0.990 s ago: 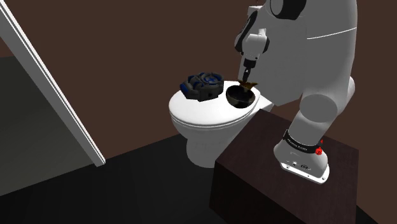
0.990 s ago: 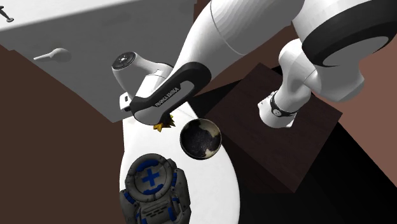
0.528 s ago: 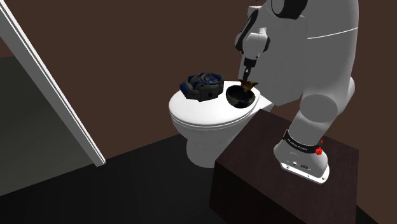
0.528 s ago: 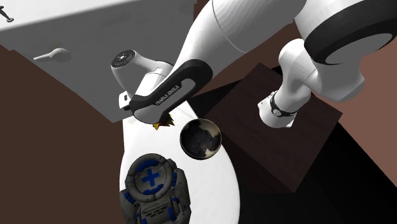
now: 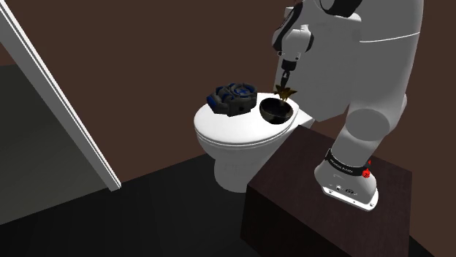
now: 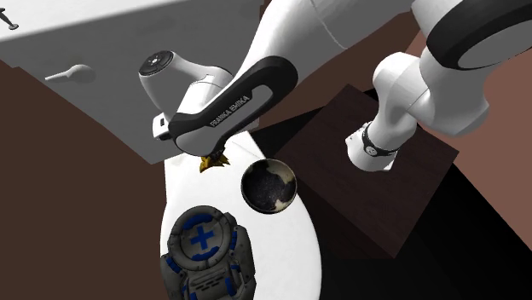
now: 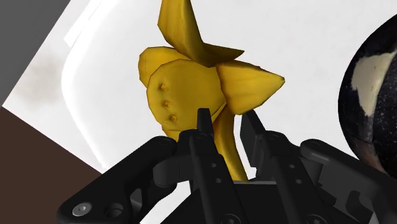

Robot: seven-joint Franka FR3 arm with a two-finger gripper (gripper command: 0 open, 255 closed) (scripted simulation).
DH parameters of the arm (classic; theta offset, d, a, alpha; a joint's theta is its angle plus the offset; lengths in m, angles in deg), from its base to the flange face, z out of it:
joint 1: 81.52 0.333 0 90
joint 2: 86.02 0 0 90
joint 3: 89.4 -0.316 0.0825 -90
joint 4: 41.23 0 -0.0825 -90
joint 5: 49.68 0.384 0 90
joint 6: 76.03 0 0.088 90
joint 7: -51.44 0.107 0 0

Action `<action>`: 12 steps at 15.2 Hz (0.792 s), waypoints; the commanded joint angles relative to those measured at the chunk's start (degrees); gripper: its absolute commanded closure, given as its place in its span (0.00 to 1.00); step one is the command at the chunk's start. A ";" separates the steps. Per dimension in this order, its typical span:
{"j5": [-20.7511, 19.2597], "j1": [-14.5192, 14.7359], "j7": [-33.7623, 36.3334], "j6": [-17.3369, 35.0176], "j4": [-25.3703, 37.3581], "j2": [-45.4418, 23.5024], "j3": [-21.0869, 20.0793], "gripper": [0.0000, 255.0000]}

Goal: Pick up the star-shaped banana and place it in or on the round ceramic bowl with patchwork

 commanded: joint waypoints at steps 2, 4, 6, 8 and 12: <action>-1.89 0.69 1.34 -1.88 0.34 2.05 0.94 1.00; -2.95 1.06 2.12 -3.03 0.68 3.18 1.39 1.00; -3.98 1.39 2.89 -4.20 1.08 4.28 1.81 1.00; -4.97 1.70 3.63 -5.40 1.52 5.34 2.17 1.00; -6.84 2.22 5.06 -7.87 2.58 7.37 2.78 1.00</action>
